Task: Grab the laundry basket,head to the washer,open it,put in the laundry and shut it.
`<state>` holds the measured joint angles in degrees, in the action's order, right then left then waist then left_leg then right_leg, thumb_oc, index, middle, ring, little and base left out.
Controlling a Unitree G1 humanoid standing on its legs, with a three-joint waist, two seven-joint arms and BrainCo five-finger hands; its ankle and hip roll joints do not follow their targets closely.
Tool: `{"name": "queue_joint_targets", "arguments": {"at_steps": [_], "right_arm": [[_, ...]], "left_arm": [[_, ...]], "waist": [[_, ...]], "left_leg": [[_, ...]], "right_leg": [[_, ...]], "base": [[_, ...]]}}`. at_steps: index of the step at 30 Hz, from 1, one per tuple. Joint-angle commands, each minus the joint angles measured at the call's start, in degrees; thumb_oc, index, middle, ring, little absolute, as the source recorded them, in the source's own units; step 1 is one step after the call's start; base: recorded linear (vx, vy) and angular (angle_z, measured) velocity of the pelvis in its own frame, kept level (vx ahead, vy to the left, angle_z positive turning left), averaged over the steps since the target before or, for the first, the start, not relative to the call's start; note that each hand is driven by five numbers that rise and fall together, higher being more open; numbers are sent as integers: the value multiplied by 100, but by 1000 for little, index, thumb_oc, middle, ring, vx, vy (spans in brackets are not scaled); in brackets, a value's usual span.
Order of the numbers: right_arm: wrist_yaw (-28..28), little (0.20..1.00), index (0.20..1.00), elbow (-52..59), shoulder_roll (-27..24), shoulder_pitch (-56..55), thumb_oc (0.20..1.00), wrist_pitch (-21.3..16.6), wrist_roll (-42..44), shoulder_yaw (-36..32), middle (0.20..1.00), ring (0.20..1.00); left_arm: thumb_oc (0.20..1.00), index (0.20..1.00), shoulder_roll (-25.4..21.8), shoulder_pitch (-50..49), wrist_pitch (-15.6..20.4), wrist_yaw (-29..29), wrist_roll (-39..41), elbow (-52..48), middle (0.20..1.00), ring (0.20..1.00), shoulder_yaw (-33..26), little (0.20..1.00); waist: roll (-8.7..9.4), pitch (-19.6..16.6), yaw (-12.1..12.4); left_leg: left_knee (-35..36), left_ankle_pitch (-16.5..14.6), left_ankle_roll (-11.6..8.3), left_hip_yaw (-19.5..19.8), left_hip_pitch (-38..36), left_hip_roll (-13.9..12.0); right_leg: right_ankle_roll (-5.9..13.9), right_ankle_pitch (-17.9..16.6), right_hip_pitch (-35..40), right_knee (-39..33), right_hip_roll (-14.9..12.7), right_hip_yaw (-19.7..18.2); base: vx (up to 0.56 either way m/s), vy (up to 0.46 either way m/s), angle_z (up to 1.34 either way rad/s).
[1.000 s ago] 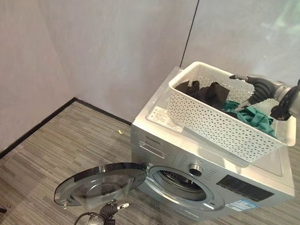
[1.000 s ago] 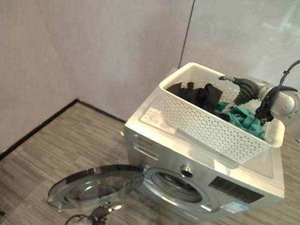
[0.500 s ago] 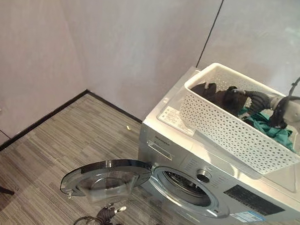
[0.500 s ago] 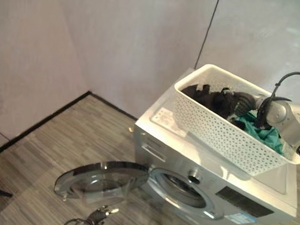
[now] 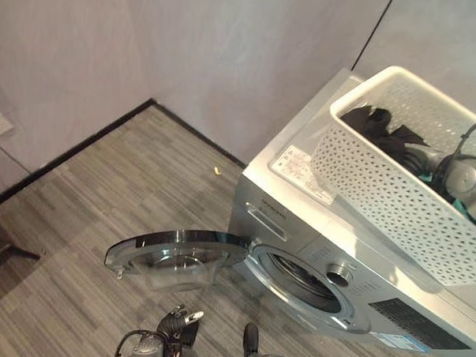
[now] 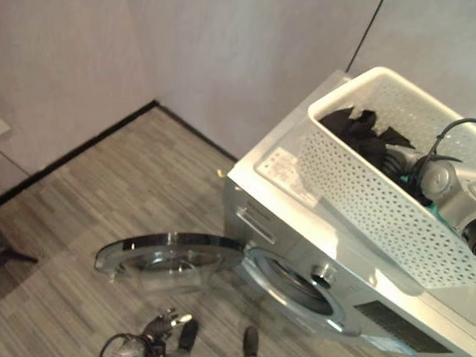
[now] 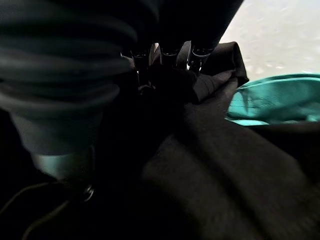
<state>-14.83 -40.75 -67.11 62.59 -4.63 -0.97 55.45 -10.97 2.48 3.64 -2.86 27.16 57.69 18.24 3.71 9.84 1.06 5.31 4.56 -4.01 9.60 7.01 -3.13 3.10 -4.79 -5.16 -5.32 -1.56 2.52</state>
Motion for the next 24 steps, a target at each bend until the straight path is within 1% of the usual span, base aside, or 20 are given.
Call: {"name": "queue_joint_targets", "arguments": {"at_steps": [1,4,5,6,7,10,18,19,20,21,22,24], "right_arm": [[-8,1000,1000,-247,-17,383,1000,146,-273,441,1000,1000],[-86,1000,1000,-517,230,63,1000,244,-436,283,1000,1000],[-85,1000,1000,-518,232,58,1000,243,-438,278,1000,1000],[-118,1000,1000,-637,364,-112,1000,292,-466,136,1000,1000],[-117,1000,1000,-638,366,-120,1000,290,-468,128,1000,1000],[-169,1000,1000,-764,604,-314,1000,335,-464,-38,1000,1000],[-496,1000,1000,-412,570,-313,1000,338,-337,136,1000,1000],[-496,784,784,-411,568,-314,784,339,-337,136,784,784],[-528,614,614,-387,546,-352,614,328,-307,131,614,614],[-527,423,423,-363,528,-369,423,322,-302,126,423,423],[-510,200,200,-374,531,-356,200,322,-303,130,200,200],[-464,200,200,-384,499,-342,200,300,-313,97,200,200]], "left_arm": [[1000,1000,0,240,154,1,57,219,1000,1000,300,1000],[1000,1000,-8,260,120,-31,-74,225,1000,1000,431,1000],[1000,1000,-11,259,120,-31,-74,225,1000,1000,432,1000],[1000,1000,8,267,103,-51,-104,234,1000,1000,467,1000],[1000,1000,4,266,103,-51,-104,234,1000,1000,469,1000],[1000,1000,29,307,81,-74,-180,260,1000,1000,533,1000],[1000,1000,56,260,64,-186,-207,189,1000,1000,626,1000],[1000,1000,56,260,64,-186,-207,189,1000,1000,626,1000],[1000,1000,63,252,64,-196,-218,205,1000,1000,624,1000],[1000,1000,66,242,64,-207,-224,217,1000,1000,619,1000],[1000,1000,64,233,67,-207,-223,221,1000,1000,621,1000],[1000,1000,79,233,71,-205,-230,268,1000,1000,614,1000]], "waist": [[134,-5,201],[66,33,229],[69,32,227],[29,50,227],[32,48,227],[-23,90,228],[-71,108,203],[-71,108,205],[-76,102,198],[-81,93,192],[-78,83,195],[-80,68,185]], "left_leg": [[-31,-374,-55,-65,-163,-177],[-31,-331,-53,26,-106,-156],[-31,-330,-53,30,-105,-155],[-31,-320,-53,65,-76,-143],[-31,-319,-53,68,-74,-143],[-31,-291,-53,118,-30,-120],[-31,-293,-44,102,2,-90],[-31,-293,-44,101,2,-90],[-31,-297,-43,94,-4,-86],[-31,-303,-40,87,-10,-88],[-31,-307,-36,79,-16,-92],[-31,-320,-33,55,-36,-94]], "right_leg": [[187,368,-36,111,-221,-212],[150,395,-19,104,-206,-138],[150,396,-18,103,-207,-135],[141,409,-7,100,-207,-92],[141,410,-7,100,-207,-89],[131,414,-10,99,-211,-42],[148,396,-33,91,-223,-22],[148,396,-33,91,-223,-23],[150,396,-31,89,-224,-25],[152,399,-26,90,-227,-28],[153,395,-22,87,-231,-33],[160,401,-6,83,-232,-46]], "base": [[-6,-17,7],[3,-22,10],[-5,-27,11],[-9,-12,5],[-16,-18,6],[-13,-5,3],[-12,4,7],[0,0,0],[0,0,0],[0,0,0],[0,0,0],[0,0,0]]}}
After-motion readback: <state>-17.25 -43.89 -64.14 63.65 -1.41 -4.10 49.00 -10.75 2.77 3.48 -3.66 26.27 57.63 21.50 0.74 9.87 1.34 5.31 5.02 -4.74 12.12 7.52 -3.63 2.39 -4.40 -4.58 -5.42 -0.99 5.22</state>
